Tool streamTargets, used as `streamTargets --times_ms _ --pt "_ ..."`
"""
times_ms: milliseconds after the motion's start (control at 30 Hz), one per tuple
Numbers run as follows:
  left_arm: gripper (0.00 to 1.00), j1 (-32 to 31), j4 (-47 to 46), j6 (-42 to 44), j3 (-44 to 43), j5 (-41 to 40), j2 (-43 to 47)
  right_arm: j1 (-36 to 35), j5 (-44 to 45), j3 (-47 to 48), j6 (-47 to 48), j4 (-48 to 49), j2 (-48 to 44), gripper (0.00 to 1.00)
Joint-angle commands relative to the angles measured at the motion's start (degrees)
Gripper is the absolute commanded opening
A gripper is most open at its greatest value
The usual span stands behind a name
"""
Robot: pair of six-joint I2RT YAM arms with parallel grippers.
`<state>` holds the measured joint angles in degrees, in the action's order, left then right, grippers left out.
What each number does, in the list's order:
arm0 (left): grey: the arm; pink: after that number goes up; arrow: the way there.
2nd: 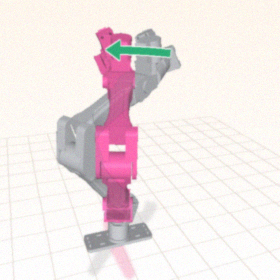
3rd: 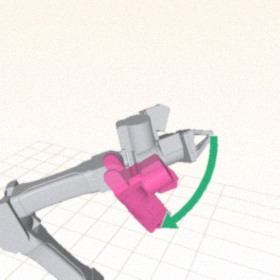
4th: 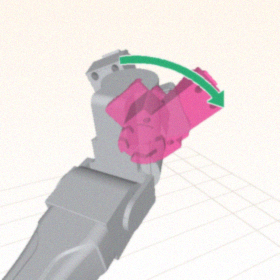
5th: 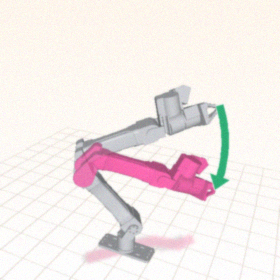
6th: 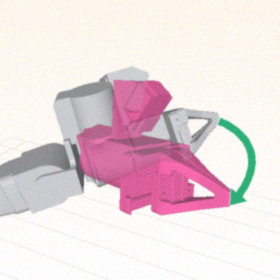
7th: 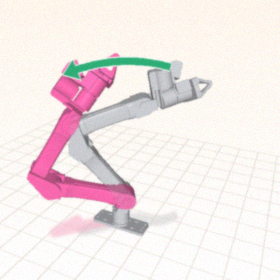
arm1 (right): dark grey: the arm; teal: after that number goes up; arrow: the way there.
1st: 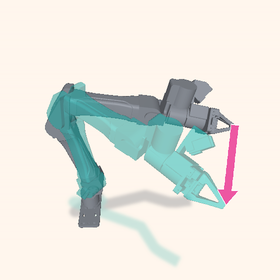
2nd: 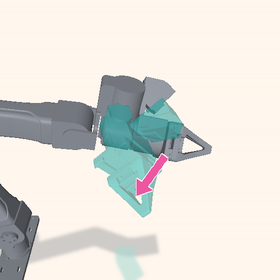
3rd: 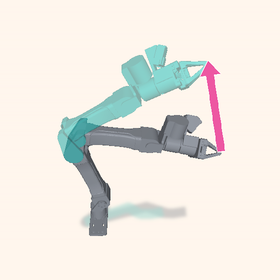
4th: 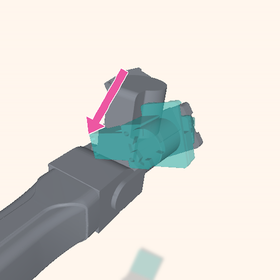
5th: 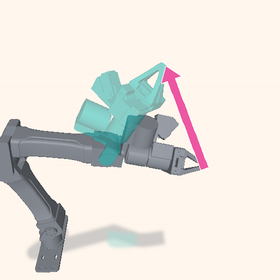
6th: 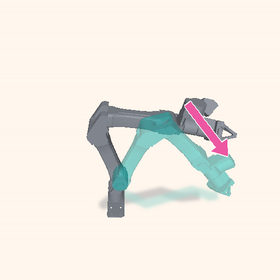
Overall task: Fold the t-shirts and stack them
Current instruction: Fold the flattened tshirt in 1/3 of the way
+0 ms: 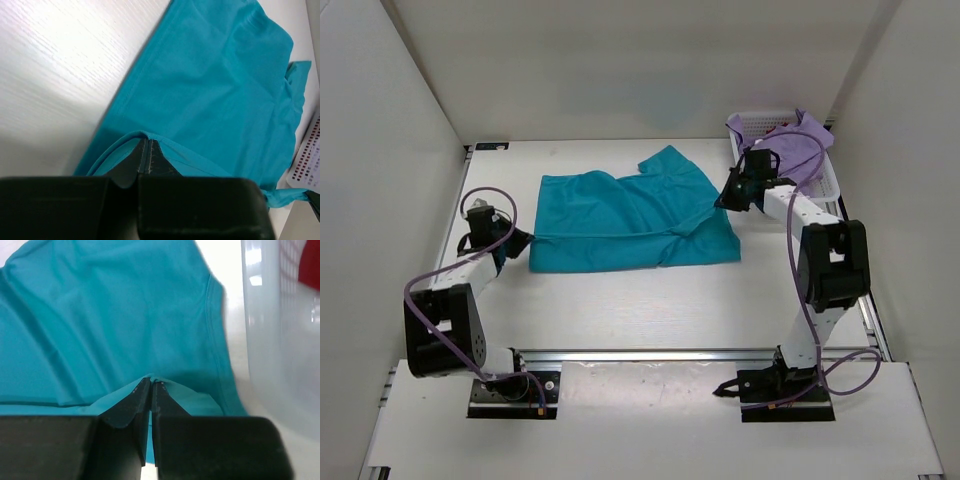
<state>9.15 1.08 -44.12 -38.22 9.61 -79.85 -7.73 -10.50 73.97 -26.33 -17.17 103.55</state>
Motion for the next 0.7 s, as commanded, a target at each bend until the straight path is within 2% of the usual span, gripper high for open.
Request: streamTargets --times_ms 0,67,167,200,267,300,367,400,467,500,567,600,667 --pt "0.0 0.3 -3.7 -0.4 -3.0 -0.6 -3.3 0.3 0.0 5.9 1.7 1.6 3.4 0.0" --pt "0.04 0.5 -3.6 -0.4 -4.2 0.1 -5.9 0.3 0.3 8.1 2.1 0.5 5.7 0.0" --pt "0.23 0.3 -3.5 -0.3 -5.6 2.3 -8.9 -0.3 0.4 12.0 2.7 -0.8 8.9 0.0" --pt "0.26 0.5 -3.5 -0.4 -5.7 3.4 -8.7 -0.1 0.8 12.2 2.3 -1.3 9.5 0.03" --pt "0.43 0.6 -3.4 -0.4 -5.3 3.3 -6.8 -0.3 -0.2 12.0 1.7 0.0 8.2 0.19" --pt "0.49 0.6 -2.6 0.1 -5.1 3.6 -4.6 -0.3 0.0 11.2 1.4 0.4 6.6 0.24" --pt "0.51 -0.1 0.7 2.0 -6.3 1.7 -1.0 -0.5 1.1 10.1 1.1 0.2 3.9 0.36" --pt "0.49 -0.5 2.3 2.5 -5.6 0.9 1.6 -1.1 1.3 9.9 0.9 0.7 2.0 0.39" --pt "0.39 -0.8 3.9 2.9 -1.4 1.2 7.1 -1.8 2.4 6.6 0.1 1.3 -3.7 0.4" --pt "0.38 -0.7 3.9 2.7 0.4 2.2 8.8 -2.0 2.6 2.6 -0.5 1.9 -5.5 0.4" --pt "0.39 0.1 3.1 2.0 6.5 2.4 14.4 -2.6 2.4 -6.1 -3.1 6.0 -11.6 0.29" --pt "0.4 0.8 2.5 1.5 10.5 2.4 15.6 -2.9 2.1 -9.6 -4.1 9.7 -16.0 0.14" --pt "0.44 2.4 0.8 0.4 15.4 2.9 17.4 -2.9 0.7 -19.4 -7.2 14.5 -21.3 0.0"
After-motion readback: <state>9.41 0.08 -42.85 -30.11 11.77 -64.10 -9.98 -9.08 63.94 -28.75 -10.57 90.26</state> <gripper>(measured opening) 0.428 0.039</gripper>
